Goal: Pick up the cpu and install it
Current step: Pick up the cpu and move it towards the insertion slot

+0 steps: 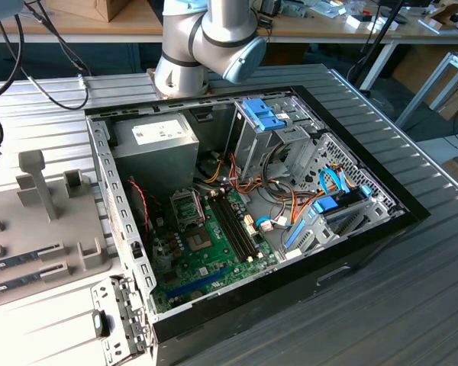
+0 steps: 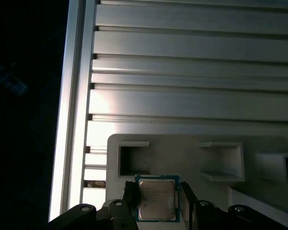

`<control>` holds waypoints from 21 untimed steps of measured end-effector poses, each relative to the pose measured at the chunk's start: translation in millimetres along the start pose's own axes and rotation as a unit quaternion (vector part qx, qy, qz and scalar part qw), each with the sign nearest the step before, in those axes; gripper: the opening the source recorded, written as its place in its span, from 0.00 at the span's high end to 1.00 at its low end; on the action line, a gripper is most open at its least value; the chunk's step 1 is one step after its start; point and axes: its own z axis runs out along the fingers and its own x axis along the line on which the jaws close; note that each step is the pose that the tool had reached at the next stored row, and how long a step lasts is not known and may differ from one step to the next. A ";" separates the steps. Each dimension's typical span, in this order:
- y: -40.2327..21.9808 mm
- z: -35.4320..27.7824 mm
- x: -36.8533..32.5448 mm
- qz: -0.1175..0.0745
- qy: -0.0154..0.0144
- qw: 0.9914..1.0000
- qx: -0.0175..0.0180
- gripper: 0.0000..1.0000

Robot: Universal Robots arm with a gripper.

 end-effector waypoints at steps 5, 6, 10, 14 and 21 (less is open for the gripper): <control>0.0 0.0 0.0 0.000 0.000 1.000 -0.001 0.53; 0.0 -0.1 0.0 0.000 0.000 1.000 -0.002 0.53; 0.0 -0.1 0.0 0.000 0.000 1.000 -0.003 0.53; 0.0 -0.2 0.0 0.000 0.000 1.000 -0.004 0.53; 0.1 -0.5 0.0 0.000 0.000 1.000 -0.007 0.53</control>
